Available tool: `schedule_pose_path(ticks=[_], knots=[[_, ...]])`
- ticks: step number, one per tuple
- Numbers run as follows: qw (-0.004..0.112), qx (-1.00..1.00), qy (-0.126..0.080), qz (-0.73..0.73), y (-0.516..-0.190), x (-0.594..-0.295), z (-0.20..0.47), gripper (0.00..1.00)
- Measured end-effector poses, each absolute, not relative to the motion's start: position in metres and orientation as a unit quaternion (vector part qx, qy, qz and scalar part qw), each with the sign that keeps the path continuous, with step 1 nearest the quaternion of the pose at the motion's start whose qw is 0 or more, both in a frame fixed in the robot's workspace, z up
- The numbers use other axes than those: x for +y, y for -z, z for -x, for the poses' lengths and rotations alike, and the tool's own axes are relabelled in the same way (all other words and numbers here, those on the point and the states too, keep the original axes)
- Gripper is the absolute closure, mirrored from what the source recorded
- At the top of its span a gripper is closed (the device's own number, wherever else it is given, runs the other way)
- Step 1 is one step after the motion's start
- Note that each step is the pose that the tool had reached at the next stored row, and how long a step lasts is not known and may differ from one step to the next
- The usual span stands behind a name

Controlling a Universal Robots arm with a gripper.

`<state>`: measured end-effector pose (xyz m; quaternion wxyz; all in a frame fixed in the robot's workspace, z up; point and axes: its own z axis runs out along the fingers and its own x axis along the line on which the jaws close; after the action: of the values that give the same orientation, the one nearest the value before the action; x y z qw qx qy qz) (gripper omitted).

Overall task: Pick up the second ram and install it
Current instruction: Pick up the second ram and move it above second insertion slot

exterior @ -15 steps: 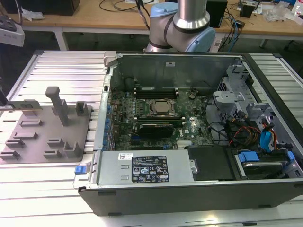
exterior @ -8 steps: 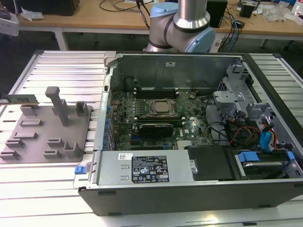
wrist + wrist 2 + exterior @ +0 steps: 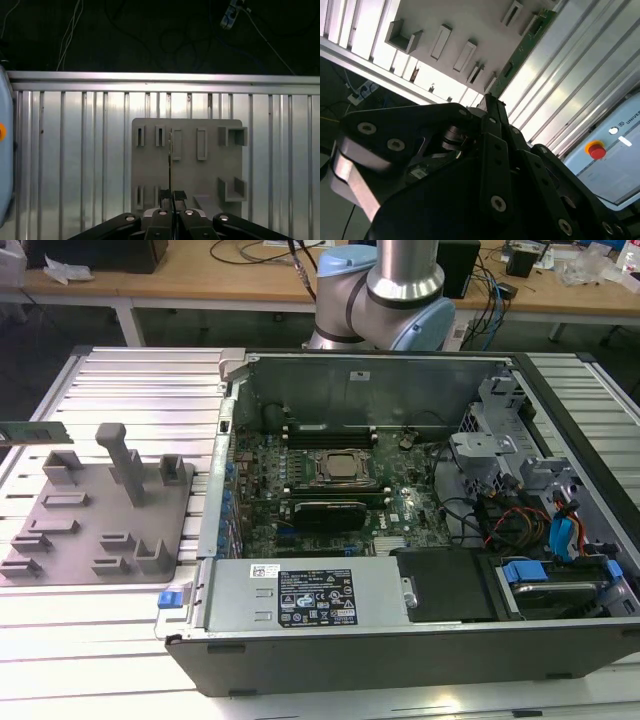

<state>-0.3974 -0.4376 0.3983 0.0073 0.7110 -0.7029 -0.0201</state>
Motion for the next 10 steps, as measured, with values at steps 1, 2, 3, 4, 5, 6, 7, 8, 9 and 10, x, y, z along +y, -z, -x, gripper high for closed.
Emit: schedule_pose_path(ticks=[1, 2, 3, 4, 5, 6, 7, 8, 9, 10], knots=[[0.007, -0.703, 0.02, -0.711, -0.401, -0.438, 0.397, 0.91], [0.007, -0.703, 0.02, -0.711, -0.403, -0.438, 0.397, 0.91], [0.007, -0.703, 0.02, -0.711, -0.409, -0.438, 0.397, 0.91], [0.007, -0.703, 0.02, -0.711, -0.411, -0.438, 0.397, 0.91], [0.007, -0.703, 0.02, -0.711, -0.412, -0.438, 0.397, 0.91], [0.007, -0.703, 0.02, -0.711, -0.415, -0.438, 0.397, 0.91], [0.007, -0.703, 0.02, -0.711, -0.417, -0.438, 0.397, 0.91], [0.007, -0.703, 0.02, -0.711, -0.419, -0.438, 0.397, 0.91], [0.007, -0.703, 0.02, -0.711, -0.421, -0.438, 0.397, 0.91], [0.007, -0.703, 0.02, -0.711, -0.423, -0.438, 0.397, 0.91]])
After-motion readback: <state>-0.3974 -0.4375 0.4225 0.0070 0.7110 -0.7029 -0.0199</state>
